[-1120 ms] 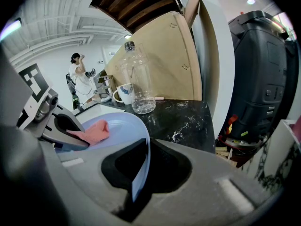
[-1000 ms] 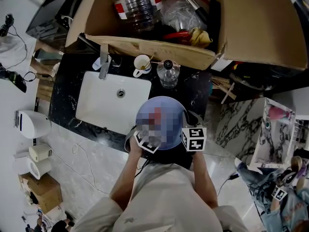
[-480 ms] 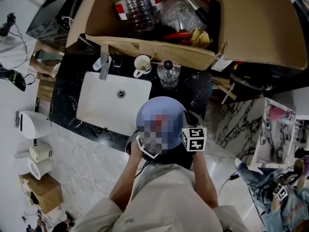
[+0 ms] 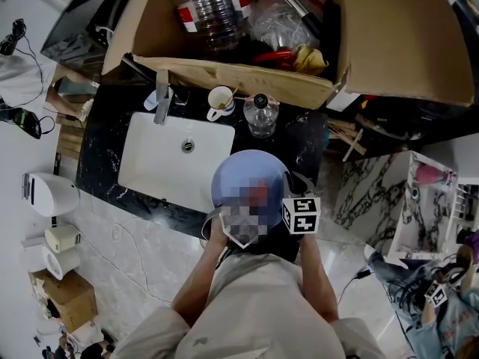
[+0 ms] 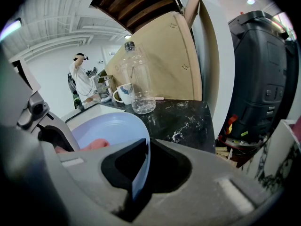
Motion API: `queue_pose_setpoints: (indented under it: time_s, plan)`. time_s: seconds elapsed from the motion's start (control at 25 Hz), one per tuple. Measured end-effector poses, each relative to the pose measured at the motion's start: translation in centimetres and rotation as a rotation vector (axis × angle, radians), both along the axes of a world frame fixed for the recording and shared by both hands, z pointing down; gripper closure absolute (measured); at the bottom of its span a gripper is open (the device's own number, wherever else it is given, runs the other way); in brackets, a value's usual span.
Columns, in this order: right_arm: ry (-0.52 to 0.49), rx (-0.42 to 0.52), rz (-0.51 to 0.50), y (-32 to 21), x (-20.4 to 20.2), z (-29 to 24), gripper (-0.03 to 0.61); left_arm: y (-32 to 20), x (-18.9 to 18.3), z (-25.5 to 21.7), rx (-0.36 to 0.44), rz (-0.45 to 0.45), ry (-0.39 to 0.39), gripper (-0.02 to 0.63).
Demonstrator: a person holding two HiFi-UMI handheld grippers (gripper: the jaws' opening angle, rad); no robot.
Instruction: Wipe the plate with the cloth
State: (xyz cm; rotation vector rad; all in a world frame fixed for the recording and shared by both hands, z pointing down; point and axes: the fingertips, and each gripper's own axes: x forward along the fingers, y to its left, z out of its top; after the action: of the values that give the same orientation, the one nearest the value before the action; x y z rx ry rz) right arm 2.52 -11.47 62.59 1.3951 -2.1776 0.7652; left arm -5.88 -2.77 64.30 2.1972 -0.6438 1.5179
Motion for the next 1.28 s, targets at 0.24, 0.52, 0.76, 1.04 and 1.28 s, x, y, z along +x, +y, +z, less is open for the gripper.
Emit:
queue_pose_setpoints:
  time_s: [0.24, 0.52, 0.76, 1.04, 1.28]
  plan:
    - [0.000, 0.001, 0.000, 0.0, 0.0, 0.0, 0.541, -1.0, 1.5, -0.1, 0.035, 0.006, 0.058, 0.581]
    - [0.001, 0.002, 0.000, 0.0, 0.0, 0.0, 0.541, -2.7, 2.1, -0.2, 0.101, -0.018, 0.109, 0.581]
    - [0.020, 0.018, -0.021, 0.0, -0.1, 0.1, 0.540, -4.2, 1.8, -0.2, 0.155, -0.061, 0.109, 0.581]
    - [0.100, 0.062, -0.086, 0.6, -0.5, 0.2, 0.523, -5.2, 0.6, -0.3, 0.199, -0.104, 0.093, 0.581]
    - [0.130, 0.119, -0.092, 1.3, 0.0, -1.2, 0.518, -6.0, -0.5, -0.7, 0.224, -0.164, 0.125, 0.581]
